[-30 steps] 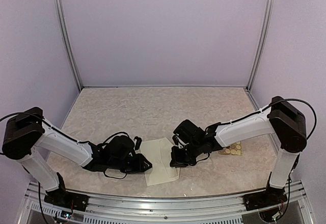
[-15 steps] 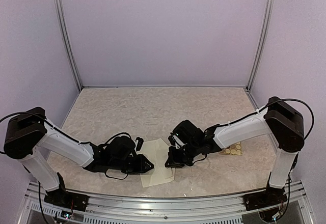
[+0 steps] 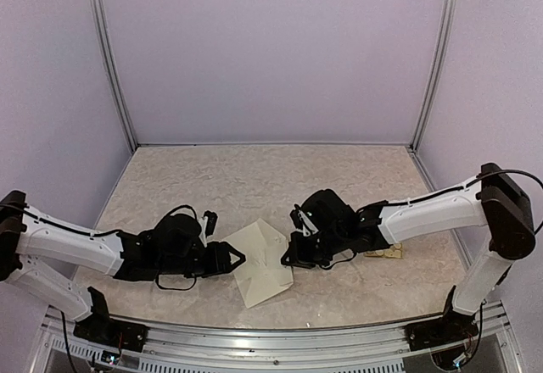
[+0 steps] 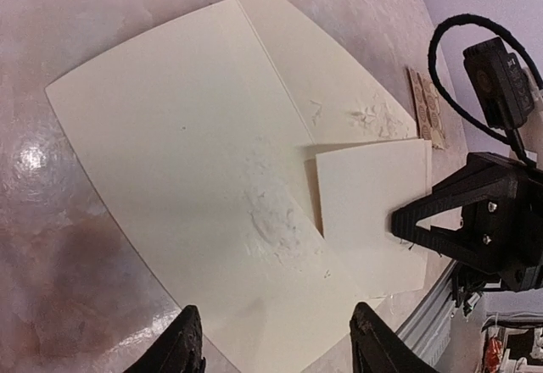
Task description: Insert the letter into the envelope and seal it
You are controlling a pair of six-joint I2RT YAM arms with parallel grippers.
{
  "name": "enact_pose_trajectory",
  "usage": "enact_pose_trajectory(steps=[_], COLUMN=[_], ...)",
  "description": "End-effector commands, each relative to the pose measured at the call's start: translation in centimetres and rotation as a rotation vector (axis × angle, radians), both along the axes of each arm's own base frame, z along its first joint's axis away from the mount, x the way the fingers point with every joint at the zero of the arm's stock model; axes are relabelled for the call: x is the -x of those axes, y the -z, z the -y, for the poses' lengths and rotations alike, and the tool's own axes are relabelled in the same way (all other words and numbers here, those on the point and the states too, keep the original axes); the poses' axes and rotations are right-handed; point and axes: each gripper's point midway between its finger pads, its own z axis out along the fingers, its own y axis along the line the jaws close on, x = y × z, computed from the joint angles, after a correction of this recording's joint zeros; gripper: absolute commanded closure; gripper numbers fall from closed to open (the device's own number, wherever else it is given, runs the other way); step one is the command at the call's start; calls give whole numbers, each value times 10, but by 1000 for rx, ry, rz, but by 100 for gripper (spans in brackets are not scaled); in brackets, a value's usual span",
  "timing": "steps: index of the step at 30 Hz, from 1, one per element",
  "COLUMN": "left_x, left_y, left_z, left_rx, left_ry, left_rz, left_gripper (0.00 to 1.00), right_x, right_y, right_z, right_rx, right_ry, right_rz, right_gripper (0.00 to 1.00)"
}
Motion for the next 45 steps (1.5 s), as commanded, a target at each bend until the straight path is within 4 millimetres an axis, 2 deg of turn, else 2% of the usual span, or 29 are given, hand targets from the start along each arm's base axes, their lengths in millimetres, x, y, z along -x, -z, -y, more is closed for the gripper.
enact_pose_trajectory(steps=[1,14,29,45], left_x=[3,18,26,27], left_y=[19,42,67,69], left_z=[-25,-20,-9,-5], left_rx=[-48,1,15,30], left_ry=[-47,-10,35,48], left_rz=[-56,-165,-235,-235], left_gripper=[43,37,37,37], right_x=[-2,4,8,12], right_y=[10,42,52,48], right_z=[16,10,-10,-35], right_rx=[143,234,195,38], right_ry=[23,-23,-81,-129], right_rz=[0,-89,-129,-140], right_gripper=[100,100,100,100])
